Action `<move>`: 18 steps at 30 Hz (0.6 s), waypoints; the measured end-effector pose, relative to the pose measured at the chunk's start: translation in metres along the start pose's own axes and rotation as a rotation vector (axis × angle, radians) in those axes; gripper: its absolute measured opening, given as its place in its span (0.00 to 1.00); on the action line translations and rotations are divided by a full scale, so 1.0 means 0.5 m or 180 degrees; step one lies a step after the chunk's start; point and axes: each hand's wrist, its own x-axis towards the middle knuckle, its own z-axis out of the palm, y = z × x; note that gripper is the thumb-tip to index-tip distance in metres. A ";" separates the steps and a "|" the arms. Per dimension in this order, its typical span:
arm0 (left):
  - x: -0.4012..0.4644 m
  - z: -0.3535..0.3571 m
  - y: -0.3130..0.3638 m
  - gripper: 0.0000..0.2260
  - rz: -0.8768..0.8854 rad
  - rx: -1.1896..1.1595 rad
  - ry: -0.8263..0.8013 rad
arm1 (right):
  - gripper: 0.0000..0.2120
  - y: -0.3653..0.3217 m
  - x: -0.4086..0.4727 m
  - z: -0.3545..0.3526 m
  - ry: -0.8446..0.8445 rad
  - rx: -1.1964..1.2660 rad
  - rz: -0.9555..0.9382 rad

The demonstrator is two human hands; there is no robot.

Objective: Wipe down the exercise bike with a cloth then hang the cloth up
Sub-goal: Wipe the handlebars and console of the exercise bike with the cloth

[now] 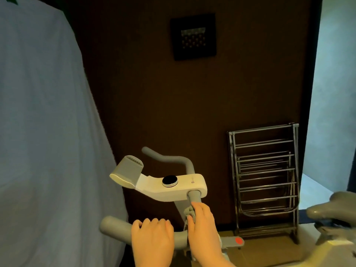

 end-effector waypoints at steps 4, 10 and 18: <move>-0.012 0.004 0.000 0.16 0.0083 0.0058 0.0264 | 0.21 0.002 -0.016 0.003 -0.0050 0.0088 0.0038; -0.004 0.015 0.012 0.18 -0.0285 0.0157 0.0342 | 0.19 0.017 0.017 -0.008 -0.0110 0.0096 0.0025; -0.040 0.033 0.011 0.19 -0.0187 0.0240 0.0268 | 0.21 0.017 -0.006 0.008 -0.0093 0.0146 -0.0192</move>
